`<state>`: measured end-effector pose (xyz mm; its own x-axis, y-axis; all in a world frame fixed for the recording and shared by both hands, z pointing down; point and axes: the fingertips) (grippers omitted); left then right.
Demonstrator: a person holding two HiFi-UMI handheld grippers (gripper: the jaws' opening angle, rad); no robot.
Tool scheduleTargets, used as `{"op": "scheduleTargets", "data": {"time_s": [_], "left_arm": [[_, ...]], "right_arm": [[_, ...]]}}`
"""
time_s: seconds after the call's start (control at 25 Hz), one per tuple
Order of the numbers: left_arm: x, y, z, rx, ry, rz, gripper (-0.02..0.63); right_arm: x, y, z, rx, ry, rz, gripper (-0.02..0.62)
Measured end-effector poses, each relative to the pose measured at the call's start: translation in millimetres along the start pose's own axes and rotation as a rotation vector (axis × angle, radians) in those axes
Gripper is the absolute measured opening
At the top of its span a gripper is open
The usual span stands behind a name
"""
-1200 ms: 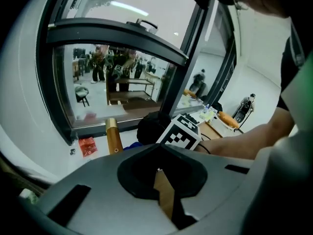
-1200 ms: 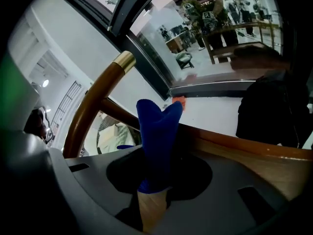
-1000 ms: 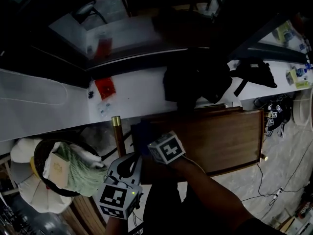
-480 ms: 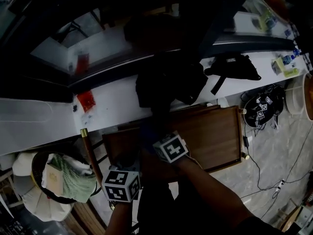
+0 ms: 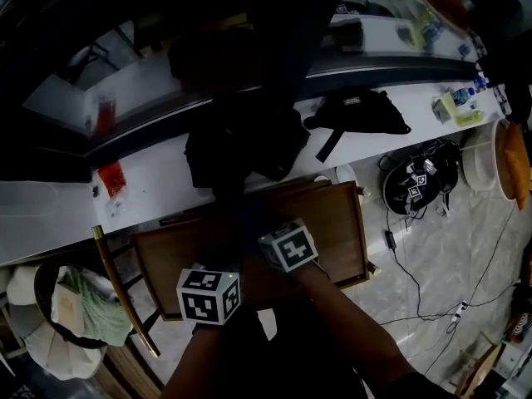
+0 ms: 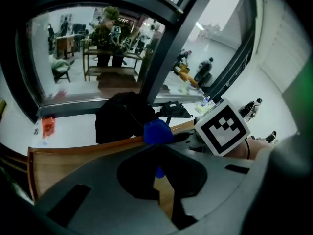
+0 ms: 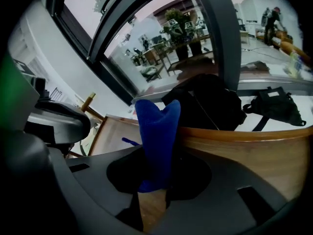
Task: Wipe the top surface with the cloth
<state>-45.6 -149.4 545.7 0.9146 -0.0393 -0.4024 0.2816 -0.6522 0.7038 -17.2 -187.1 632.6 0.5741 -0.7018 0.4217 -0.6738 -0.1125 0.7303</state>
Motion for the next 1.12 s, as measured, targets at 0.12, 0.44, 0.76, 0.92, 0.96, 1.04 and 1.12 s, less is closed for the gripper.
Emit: {"op": "scheduleTargets", "data": {"time_s": [0.12,0.44,0.76,0.92,0.96,1.04,1.12], "left_arm": [[24.6,15.1,3.7,-0.008,0.038,-0.026,0.011],[56.7,40.7,18.5,0.003,0.087,-0.050,0.010],[70.9,40.6,27.0,0.018,0.135,-0.054,0.011],[64.4,33.2,27.9,0.021,0.137,-0.042,0.011],[63.0,30.4,28.7,0.024,0.136,-0.040,0.011],[60.1,22.9,31.3,0.031,0.140,-0.038,0.011],[55.9,12.8,35.7,0.043,0.147,-0.036,0.011]], "right_arm": [[29.4,-18.5,-1.7,0.010,0.016,-0.029,0.112],[102.5,-66.0,-7.0,0.027,0.062,-0.121,0.112],[172.7,-104.2,-12.3,0.041,0.099,-0.244,0.113],[195.1,-116.6,-10.3,0.036,0.095,-0.294,0.114],[197.0,-119.6,-9.0,0.030,0.094,-0.299,0.114],[200.2,-124.9,-5.9,0.020,0.095,-0.320,0.114],[204.6,-128.5,-5.3,0.017,0.109,-0.347,0.114]]}}
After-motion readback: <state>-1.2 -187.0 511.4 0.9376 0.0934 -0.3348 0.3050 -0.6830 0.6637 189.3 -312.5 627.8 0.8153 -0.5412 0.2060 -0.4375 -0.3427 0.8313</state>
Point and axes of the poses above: the fingertips, and each gripper's own axes: y forward along the fingers, x to its right, z out of its top, and after that the axes turned 9 degrees about x, right-handed
